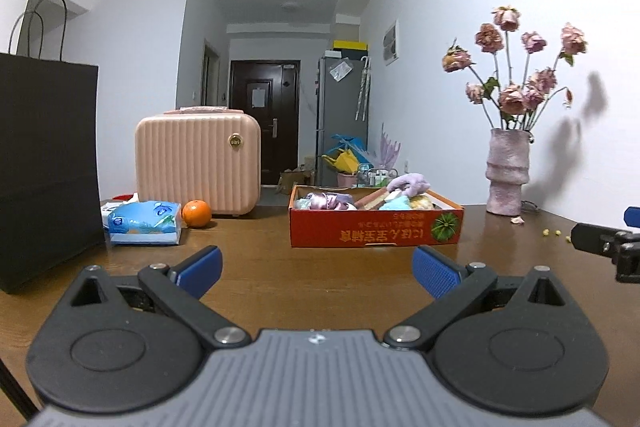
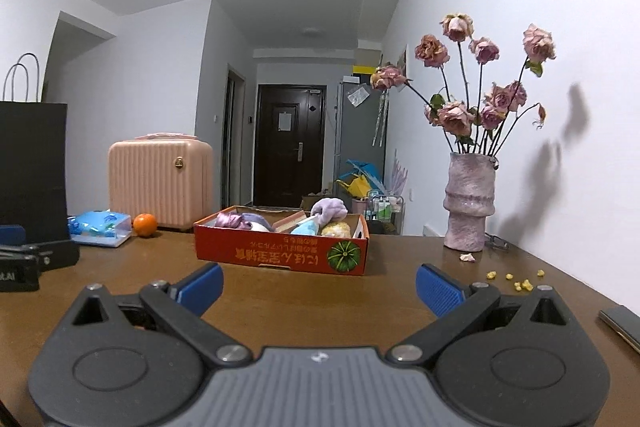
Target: Organize soft objects
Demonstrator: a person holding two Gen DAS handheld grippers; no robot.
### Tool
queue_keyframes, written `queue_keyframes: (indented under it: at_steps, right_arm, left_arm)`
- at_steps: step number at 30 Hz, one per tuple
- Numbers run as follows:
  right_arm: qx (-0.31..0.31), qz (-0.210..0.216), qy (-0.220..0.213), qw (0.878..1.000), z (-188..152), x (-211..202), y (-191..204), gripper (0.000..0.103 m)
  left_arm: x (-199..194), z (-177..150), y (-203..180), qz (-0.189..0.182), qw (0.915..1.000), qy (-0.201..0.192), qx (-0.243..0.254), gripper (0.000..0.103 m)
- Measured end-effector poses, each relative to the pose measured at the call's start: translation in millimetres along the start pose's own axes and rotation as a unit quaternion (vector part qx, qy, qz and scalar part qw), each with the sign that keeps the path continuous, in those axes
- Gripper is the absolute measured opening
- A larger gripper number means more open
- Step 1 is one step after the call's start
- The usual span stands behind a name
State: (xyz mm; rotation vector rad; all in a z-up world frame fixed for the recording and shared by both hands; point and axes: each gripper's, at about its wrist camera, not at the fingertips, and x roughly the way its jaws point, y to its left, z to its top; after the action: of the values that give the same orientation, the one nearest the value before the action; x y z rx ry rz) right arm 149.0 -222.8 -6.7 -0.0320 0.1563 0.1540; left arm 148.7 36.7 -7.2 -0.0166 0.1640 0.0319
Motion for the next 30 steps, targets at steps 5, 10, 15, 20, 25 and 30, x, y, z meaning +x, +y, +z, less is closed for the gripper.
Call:
queue_keyframes:
  at_steps: [5,10,15,20,25,30]
  right_arm:
    - [-0.003,0.006,-0.006,1.0,0,-25,4,0.103]
    - [-0.005,0.013,-0.013,1.0,0,-37,7,0.103]
    - [-0.005,0.013,-0.02,1.0,1,-42,7,0.103]
    - [-0.004,0.012,-0.023,1.0,1,-45,7,0.103]
    - [-0.004,0.012,-0.024,1.0,1,-46,7,0.103]
    - [-0.005,0.012,-0.025,1.0,1,-47,7,0.103]
  left_arm:
    - [-26,-3,-5,-0.009,0.9998,-0.012,0.011,0.103]
    - [-35,-2,-8,-0.015,0.9997,-0.014,0.015,0.103]
    - [-41,-3,-10,-0.017,0.9995,-0.019,0.017,0.103]
    - [-43,-2,-10,-0.017,0.9995,-0.022,0.017,0.103]
    - [-44,-3,-9,-0.017,0.9995,-0.022,0.017,0.103]
    - [-45,-3,-9,-0.017,0.9994,-0.023,0.017,0.103]
